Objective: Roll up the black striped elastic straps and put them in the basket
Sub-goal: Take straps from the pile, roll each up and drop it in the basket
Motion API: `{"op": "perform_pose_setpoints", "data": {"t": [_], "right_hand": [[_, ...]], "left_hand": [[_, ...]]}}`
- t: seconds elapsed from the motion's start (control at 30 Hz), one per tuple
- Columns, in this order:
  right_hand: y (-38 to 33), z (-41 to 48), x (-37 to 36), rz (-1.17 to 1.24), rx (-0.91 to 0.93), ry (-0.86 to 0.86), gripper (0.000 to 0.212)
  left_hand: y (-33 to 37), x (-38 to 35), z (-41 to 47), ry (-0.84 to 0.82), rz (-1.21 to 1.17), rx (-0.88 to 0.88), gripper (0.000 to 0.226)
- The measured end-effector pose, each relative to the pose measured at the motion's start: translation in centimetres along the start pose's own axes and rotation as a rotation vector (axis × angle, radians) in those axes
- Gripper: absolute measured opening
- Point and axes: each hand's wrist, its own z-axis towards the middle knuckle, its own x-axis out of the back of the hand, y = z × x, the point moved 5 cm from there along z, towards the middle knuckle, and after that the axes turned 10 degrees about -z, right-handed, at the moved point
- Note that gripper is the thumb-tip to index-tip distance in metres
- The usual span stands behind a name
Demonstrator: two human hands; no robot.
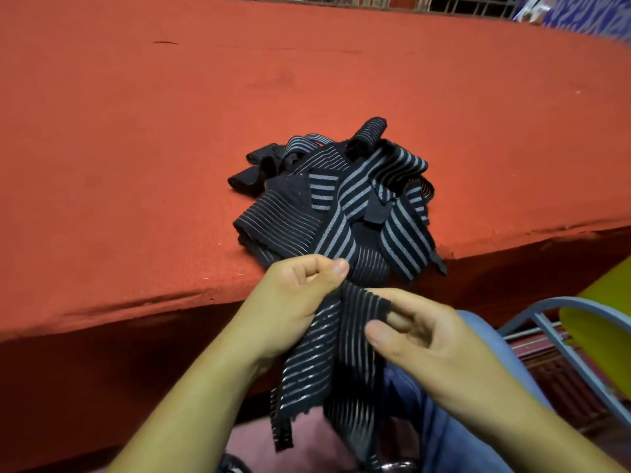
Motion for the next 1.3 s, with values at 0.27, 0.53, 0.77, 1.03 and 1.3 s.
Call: {"op": "perform_pose_setpoints", "data": {"t": [0.27, 0.53, 0.77, 1.03, 1.3], "right_hand": [[-1.8, 0.3, 1.4, -0.181, 0.097, 0.256, 0.036], [-0.9, 0.4, 2.1, -0.065, -0.023, 0.296, 0.056], [0.7, 0.6, 1.4, 0.023, -0.086, 0.192, 0.024], [1.1, 0.6, 0.0, 0.186, -0.172, 0.132, 0.018], [1.1, 0.8, -1.7, 0.019, -0.247, 0.166, 0.016]], "left_hand": [[-0.2, 0.3, -0.4, -0.082, 0.050, 0.087, 0.049], [-0.3, 0.5, 0.1, -0.051, 0.139, -0.014, 0.008], [0.6, 0.9, 0.0, 0.108, 0.139, -0.203, 0.008], [-0.4, 1.1, 0.2, 0.152, 0.000, -0.132, 0.009], [0.1, 0.8, 0.0, 0.189, -0.009, -0.205, 0.011]]}}
